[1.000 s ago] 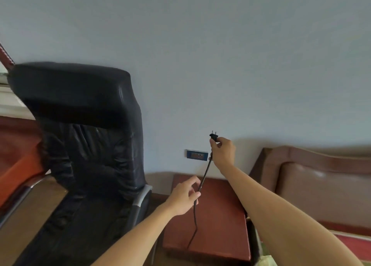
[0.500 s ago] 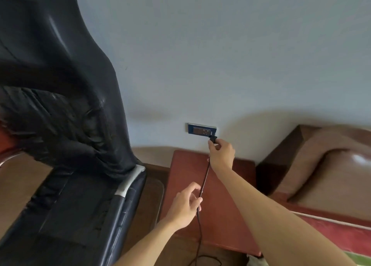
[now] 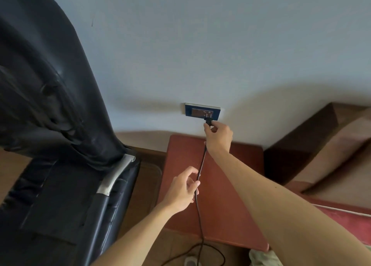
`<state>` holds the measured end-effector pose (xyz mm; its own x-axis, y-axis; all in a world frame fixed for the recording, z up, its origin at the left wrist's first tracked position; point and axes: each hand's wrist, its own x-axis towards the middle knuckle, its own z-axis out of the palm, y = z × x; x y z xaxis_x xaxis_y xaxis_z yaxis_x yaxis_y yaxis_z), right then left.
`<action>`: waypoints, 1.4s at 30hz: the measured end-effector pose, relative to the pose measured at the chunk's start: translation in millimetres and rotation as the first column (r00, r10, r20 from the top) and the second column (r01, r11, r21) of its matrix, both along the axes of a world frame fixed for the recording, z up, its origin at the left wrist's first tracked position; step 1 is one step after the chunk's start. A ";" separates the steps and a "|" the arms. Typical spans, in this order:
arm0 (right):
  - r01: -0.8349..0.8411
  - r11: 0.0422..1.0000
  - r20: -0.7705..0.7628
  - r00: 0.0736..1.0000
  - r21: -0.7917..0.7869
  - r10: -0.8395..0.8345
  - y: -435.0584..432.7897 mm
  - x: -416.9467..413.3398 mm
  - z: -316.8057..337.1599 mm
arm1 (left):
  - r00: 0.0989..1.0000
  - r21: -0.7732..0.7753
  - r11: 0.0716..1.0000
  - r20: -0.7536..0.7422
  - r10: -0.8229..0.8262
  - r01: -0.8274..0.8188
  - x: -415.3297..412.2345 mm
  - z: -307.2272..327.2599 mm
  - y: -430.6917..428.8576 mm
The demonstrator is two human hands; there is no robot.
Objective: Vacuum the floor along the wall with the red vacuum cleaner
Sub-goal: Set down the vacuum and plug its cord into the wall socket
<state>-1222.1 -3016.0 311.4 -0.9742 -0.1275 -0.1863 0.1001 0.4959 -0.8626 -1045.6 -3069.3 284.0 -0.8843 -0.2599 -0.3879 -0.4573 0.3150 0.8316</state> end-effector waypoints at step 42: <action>0.028 1.000 -0.050 0.998 -0.012 -0.028 -17.7 -18.9 -23.4 | 0.999 0.010 1.000 0.036 0.004 -0.005 -23.6 -16.5 -14.4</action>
<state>-1241.0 -3033.7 288.0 -0.9855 -0.1020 -0.1357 0.0700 0.4837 -0.8724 -1069.2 -3083.7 267.5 -0.8686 -0.2599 -0.4220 -0.4884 0.3048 0.8176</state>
